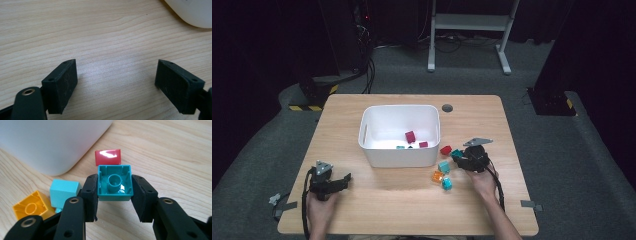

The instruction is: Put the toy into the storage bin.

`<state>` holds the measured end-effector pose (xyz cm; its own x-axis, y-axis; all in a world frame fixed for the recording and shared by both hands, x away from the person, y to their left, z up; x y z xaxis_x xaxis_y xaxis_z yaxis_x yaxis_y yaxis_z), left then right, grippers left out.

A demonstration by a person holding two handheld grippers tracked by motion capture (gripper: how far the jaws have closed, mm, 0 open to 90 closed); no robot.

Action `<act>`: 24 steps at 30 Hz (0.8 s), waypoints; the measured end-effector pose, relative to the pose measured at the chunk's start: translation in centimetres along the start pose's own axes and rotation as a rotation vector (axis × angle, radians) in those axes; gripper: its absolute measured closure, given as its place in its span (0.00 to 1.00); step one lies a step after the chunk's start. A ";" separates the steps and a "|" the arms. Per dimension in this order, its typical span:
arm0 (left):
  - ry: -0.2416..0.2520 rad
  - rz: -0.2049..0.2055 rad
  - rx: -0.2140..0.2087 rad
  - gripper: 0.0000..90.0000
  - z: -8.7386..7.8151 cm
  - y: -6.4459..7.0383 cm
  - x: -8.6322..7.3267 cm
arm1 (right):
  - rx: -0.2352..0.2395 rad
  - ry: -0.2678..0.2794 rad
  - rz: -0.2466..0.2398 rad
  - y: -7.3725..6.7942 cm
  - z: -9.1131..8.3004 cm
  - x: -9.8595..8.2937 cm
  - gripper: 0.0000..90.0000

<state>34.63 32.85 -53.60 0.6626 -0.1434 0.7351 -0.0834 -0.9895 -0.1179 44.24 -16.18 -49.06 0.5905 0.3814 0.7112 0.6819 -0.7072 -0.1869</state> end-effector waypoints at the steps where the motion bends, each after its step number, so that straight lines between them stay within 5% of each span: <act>1: 0.001 -0.002 0.000 0.20 0.0 0.0 0.0 | 0.006 0.005 0.003 0.1 -0.2 0.1 0.66; 14: 0.002 -0.002 -0.004 0.20 0.1 0.0 0.0 | 0.039 0.044 0.047 0.2 -2.0 1.6 0.66; 24: 0.001 -0.002 -0.006 0.20 0.1 0.0 0.1 | 0.044 0.043 0.016 -0.5 -3.3 2.5 0.66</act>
<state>34.79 32.84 -53.61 0.6619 -0.1410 0.7362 -0.0864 -0.9900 -0.1119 43.95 -16.84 -44.89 0.5833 0.3437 0.7360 0.6914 -0.6857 -0.2277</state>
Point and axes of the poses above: each handheld gripper's, and its own axes: z roughly forward along the jaws, x roughly out of its top, y roughly to its right, the point moved 1 cm from there along z, roughly forward along the jaws, and after that the axes turned 10 degrees about x, right-handed, at the moved point
